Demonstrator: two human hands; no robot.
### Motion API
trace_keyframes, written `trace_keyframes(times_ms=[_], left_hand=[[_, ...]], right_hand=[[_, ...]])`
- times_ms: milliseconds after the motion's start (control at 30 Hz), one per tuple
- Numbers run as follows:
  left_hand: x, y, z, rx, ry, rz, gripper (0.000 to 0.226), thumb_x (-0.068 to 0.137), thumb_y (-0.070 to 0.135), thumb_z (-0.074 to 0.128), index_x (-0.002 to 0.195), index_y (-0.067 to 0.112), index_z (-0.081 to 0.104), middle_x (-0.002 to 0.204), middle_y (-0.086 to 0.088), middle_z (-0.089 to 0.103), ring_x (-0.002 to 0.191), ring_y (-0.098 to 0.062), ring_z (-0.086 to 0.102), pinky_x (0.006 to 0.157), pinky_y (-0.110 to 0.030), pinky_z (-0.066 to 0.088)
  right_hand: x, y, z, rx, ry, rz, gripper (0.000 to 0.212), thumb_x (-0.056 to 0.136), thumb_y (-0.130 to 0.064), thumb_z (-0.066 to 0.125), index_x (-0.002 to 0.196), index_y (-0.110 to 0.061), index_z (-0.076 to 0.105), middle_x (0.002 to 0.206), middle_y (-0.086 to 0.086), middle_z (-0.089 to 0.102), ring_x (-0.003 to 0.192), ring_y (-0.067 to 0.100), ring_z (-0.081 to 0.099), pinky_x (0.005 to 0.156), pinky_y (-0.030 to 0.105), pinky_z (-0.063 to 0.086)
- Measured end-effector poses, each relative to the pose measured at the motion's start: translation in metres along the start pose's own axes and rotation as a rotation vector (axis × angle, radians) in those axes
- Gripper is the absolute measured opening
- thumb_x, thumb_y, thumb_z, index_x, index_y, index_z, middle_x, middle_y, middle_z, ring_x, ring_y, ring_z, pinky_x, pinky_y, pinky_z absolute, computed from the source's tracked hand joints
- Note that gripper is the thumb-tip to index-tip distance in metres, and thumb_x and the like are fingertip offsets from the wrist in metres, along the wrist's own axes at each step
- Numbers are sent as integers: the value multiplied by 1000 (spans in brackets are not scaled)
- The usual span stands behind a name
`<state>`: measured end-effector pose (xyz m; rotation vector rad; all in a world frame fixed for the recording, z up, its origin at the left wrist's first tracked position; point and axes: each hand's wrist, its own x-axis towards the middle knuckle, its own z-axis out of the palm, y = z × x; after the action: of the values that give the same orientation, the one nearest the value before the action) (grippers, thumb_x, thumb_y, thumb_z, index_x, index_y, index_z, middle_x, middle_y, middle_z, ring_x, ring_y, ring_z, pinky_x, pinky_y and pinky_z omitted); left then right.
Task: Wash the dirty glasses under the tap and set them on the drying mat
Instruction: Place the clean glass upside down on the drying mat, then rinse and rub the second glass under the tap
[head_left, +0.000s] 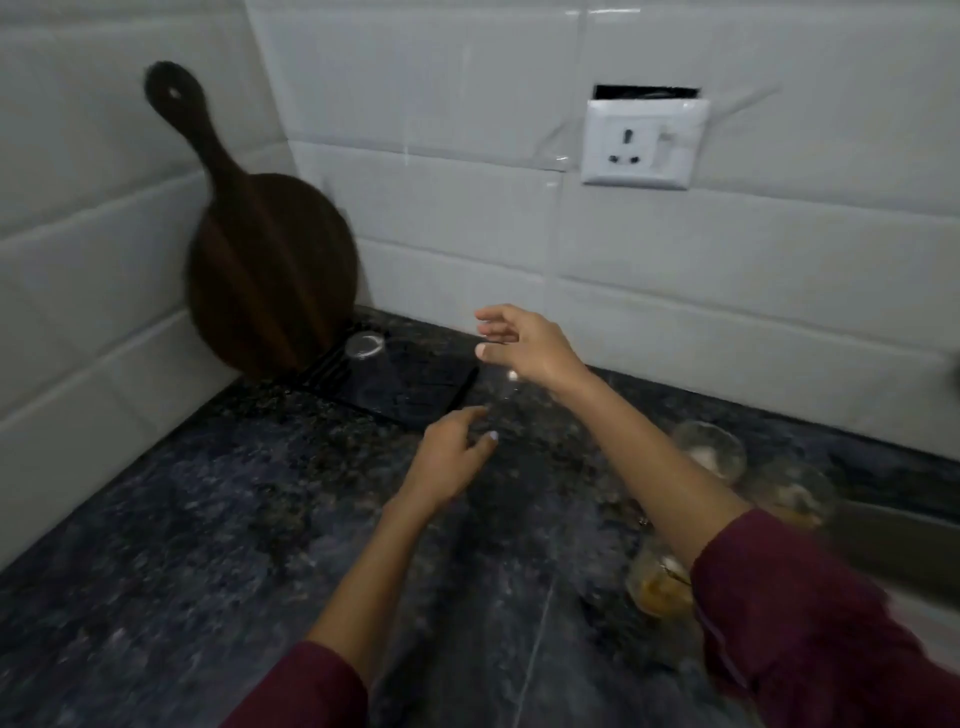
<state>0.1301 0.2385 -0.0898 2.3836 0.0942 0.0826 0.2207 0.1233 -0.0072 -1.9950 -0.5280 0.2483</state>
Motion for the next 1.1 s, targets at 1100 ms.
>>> trace_keyframes(times_ms=[1100], left_hand=[[-94,225,178,-434,-296,215,59,58,7,89,109,19,62,107,1,70,99,-8,66,85,-22,53]], right_hand=[[-303,170,-299,-392,853,273,42,88,-15,57,127,-1,48,126,23,55,116,36,52,97,41,42]])
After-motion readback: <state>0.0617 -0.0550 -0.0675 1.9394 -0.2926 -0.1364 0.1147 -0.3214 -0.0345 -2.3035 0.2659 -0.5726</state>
